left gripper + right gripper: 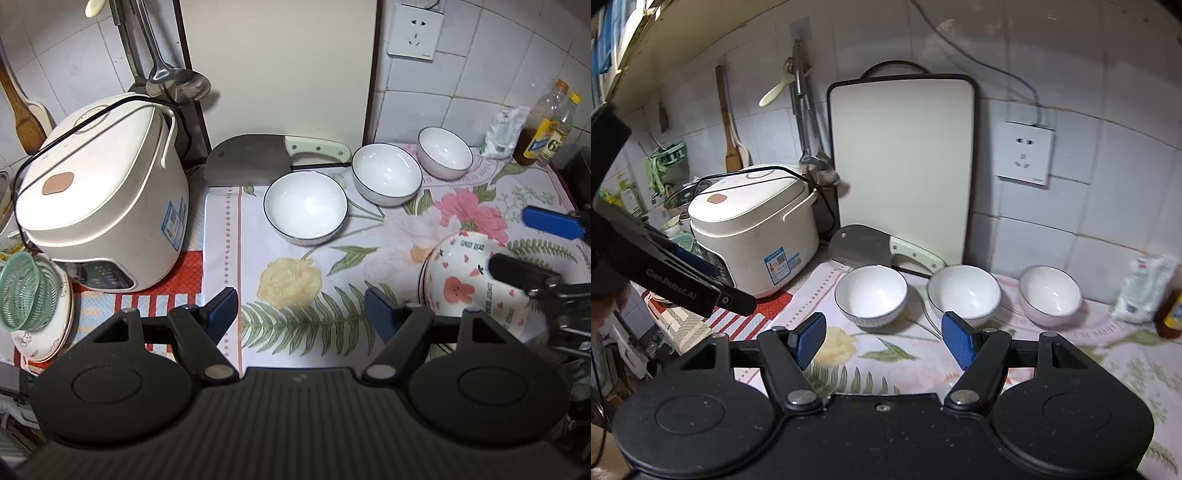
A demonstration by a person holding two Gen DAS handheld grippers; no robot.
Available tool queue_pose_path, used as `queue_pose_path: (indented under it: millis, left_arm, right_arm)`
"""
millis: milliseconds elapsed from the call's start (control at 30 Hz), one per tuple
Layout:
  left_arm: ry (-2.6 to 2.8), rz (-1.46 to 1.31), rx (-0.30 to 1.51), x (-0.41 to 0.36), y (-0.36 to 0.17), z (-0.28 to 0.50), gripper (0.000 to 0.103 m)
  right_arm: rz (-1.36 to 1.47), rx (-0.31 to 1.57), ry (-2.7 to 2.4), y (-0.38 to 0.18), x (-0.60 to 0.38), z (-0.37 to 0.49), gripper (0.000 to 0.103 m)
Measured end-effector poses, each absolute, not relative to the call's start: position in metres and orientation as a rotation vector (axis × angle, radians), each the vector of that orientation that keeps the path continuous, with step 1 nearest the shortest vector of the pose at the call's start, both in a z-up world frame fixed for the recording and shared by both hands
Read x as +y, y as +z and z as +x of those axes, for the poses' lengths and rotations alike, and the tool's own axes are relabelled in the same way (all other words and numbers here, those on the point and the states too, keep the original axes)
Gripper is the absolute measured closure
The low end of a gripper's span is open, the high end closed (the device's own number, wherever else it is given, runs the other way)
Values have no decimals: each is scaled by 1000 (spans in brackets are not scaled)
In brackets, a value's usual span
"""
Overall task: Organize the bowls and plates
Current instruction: 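Move both grippers toward the white bowls beside the rice cooker, then close both grippers on the rim of a white bowl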
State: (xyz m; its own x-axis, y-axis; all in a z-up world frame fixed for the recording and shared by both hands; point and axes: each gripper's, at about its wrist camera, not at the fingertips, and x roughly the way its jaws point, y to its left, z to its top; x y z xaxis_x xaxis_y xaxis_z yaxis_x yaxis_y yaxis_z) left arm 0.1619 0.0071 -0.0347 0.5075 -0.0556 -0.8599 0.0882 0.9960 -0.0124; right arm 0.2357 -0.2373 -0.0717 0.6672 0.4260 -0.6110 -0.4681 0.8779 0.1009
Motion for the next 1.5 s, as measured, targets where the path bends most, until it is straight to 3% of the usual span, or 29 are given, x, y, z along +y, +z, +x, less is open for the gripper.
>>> queue_pose_path:
  millis: [233, 1033, 1133, 1200, 1367, 1433, 1500]
  left_arm:
    - [-86, -50, 1018, 16, -53, 190, 28]
    - [42, -267, 1013, 39, -161, 270, 32]
    - [58, -268, 1018, 44, -170, 281, 34]
    - [42, -271, 1037, 45, -176, 287, 38]
    - [12, -264, 1050, 41, -183, 291, 55]
    - [6, -260, 1058, 39, -187, 293, 66]
    - [6, -257, 1059, 37, -191, 295, 69]
  right_arm:
    - [-44, 630, 497, -111, -222, 273, 29]
    - [222, 841, 442, -233, -191, 386, 31]
    - [254, 861, 429, -240, -190, 395, 39]
    - [295, 889, 422, -243, -190, 401, 57]
    - [403, 938, 402, -245, -192, 407, 65]
    - [398, 959, 388, -247, -188, 410, 68]
    - [414, 977, 371, -250, -187, 412, 74]
